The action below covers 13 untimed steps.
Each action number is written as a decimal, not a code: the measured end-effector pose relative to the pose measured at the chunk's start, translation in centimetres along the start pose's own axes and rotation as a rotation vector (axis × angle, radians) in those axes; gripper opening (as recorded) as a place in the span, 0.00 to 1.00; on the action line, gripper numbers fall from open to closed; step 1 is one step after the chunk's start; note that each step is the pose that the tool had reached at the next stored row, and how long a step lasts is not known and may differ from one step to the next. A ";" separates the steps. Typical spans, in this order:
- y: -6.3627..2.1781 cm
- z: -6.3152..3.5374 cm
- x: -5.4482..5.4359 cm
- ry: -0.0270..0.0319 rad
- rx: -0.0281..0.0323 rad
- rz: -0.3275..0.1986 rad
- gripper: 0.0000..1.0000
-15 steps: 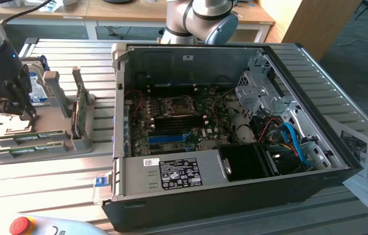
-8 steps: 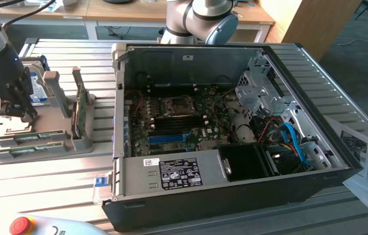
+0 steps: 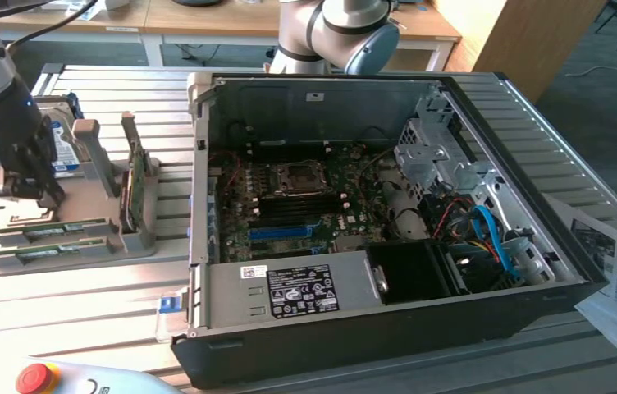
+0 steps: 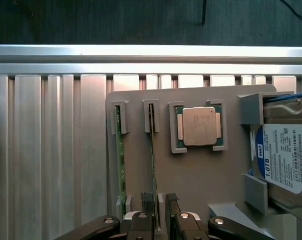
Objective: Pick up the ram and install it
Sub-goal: 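Pick up the ram and move it above insertion slot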
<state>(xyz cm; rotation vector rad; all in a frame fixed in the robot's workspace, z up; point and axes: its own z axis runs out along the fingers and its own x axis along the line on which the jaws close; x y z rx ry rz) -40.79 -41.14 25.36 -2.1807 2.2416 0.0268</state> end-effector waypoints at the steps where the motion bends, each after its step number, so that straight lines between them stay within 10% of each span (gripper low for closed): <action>1: 0.00 0.06 0.0 0.0000 0.0000 0.000 0.24; 13: 0.00 0.46 0.4 0.0000 0.0001 0.000 0.24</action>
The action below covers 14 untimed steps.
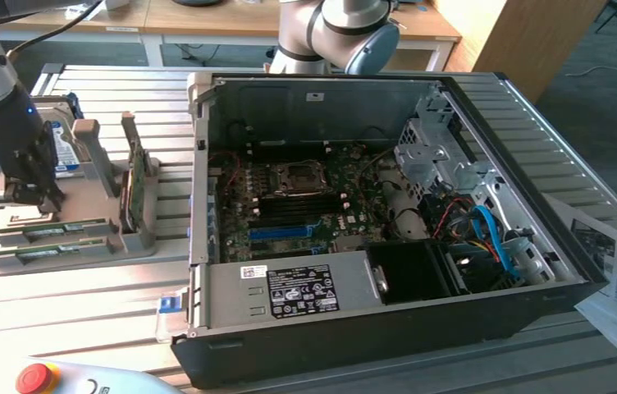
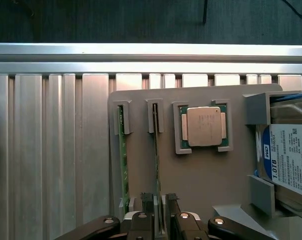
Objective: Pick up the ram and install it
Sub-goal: 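Pick up the ram and move it above insertion slot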
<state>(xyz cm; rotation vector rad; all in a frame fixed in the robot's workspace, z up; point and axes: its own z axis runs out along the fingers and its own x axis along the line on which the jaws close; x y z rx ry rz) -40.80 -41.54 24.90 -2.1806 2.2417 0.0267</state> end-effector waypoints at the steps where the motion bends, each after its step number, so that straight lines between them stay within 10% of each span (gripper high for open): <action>1: 0.00 0.00 0.1 -0.0001 0.0001 0.000 0.24; 14: 0.00 0.00 1.7 0.0000 0.0000 0.000 0.24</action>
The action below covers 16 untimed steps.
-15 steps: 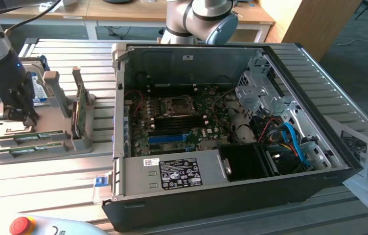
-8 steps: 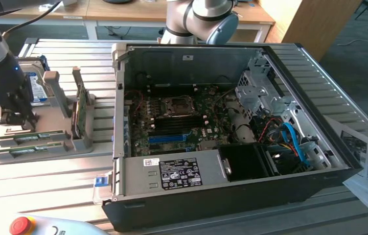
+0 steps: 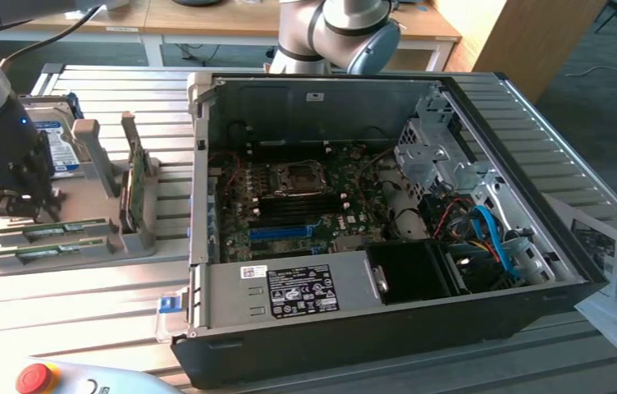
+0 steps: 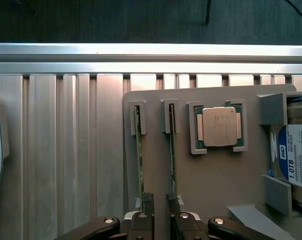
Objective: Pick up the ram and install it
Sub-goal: 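Pick up the ram and move it above insertion slot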
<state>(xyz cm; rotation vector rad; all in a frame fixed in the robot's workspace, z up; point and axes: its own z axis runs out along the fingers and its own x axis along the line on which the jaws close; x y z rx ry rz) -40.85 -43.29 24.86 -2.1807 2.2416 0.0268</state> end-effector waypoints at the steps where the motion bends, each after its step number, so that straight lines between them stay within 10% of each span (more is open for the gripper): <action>1: 0.00 0.00 0.1 0.0000 0.0000 0.000 0.24; 16: 0.01 0.00 1.0 0.0000 -0.0001 -0.004 0.24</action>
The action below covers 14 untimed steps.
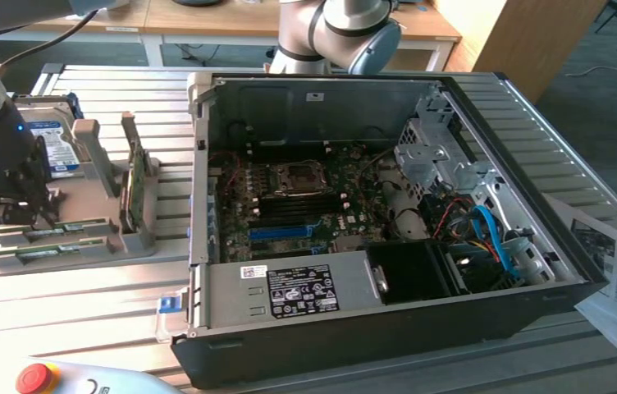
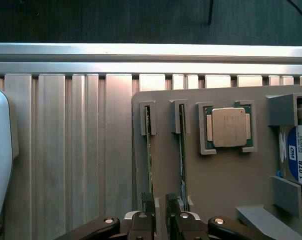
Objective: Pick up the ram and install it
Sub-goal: 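Pick up the ram and move it above insertion slot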
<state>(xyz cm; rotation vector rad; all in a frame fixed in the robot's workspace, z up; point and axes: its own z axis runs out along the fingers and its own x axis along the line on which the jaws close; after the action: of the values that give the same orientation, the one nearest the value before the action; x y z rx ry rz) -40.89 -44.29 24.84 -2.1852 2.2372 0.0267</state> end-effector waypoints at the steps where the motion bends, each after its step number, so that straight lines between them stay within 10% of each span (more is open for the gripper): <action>1: 0.00 0.00 0.0 0.0000 -0.0001 -0.004 0.24; 14: 0.00 0.26 0.0 0.0000 -0.0003 -0.014 0.24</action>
<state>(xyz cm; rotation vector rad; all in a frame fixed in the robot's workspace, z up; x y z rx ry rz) -40.89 -44.30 24.58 -2.2008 2.2219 0.0270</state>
